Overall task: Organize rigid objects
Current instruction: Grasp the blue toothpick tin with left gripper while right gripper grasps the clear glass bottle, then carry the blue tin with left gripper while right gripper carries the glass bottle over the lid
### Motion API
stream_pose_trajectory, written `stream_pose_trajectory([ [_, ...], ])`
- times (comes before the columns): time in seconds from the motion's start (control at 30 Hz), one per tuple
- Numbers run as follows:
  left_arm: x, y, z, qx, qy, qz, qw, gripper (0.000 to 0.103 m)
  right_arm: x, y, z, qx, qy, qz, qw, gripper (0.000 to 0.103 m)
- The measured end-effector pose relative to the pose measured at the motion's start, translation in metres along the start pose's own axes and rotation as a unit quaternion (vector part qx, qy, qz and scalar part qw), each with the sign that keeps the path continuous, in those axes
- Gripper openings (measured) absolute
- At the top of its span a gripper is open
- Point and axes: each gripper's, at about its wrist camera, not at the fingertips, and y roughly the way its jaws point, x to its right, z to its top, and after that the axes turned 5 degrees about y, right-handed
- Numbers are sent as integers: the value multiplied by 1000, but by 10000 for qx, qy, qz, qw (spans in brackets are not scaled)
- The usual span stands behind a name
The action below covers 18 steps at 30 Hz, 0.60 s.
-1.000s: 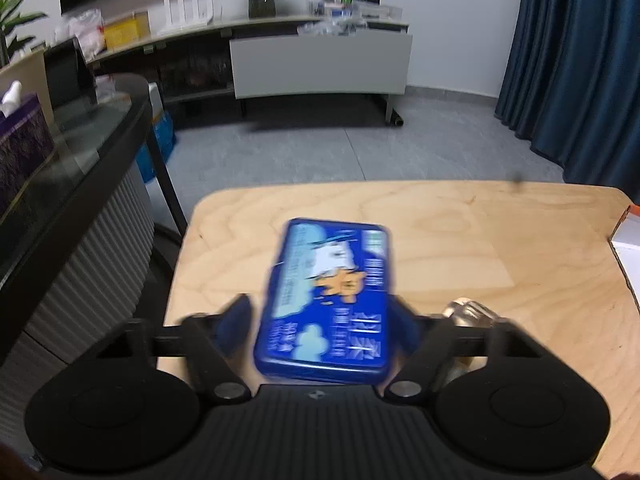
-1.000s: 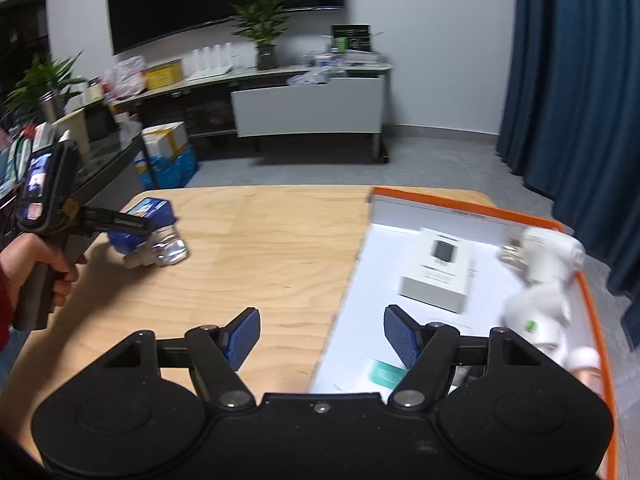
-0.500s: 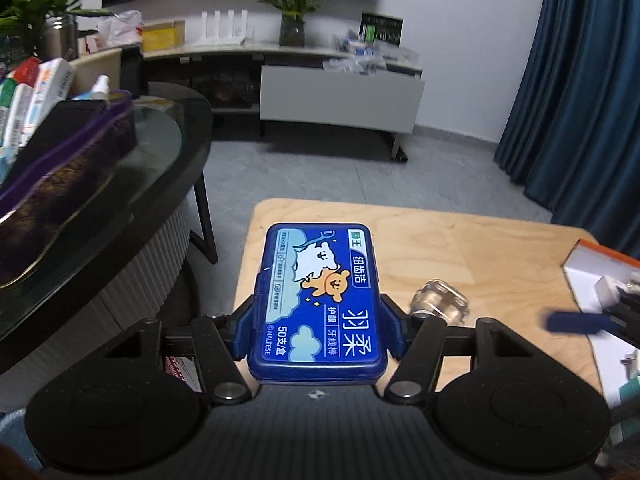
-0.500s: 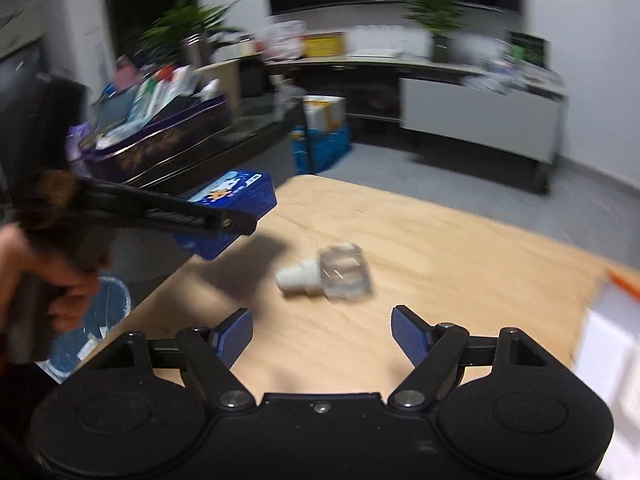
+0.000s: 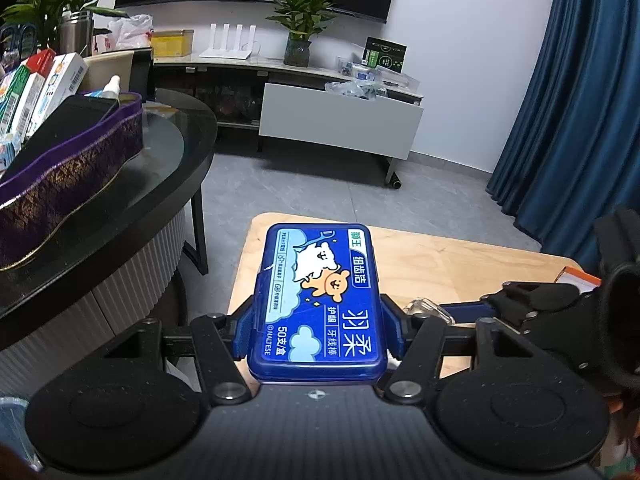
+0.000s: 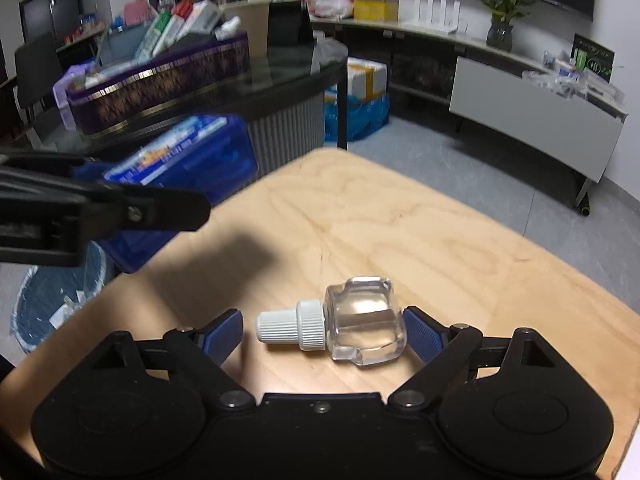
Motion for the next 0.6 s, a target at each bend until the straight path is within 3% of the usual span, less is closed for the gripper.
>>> stream_pose_trajectory([
  [0.07, -1, -1, -2, -4, -58, -15, 10000, 62, -1, 3, 0, -22, -64, -5, 10000, 101],
  [0.13, -2, 1, -1, -9, -85, -8, 10000, 62, 2, 2, -1, 25, 65, 77, 9999, 92],
  [0.33, 2, 0, -4, 28, -22, 21, 10000, 62, 4, -20, -13, 179, 401, -83, 9990, 92],
  [0.6, 17, -11, -12, 115, 273, -73, 9995, 62, -5, -110, -47, 719, 887, -479, 9923, 92],
])
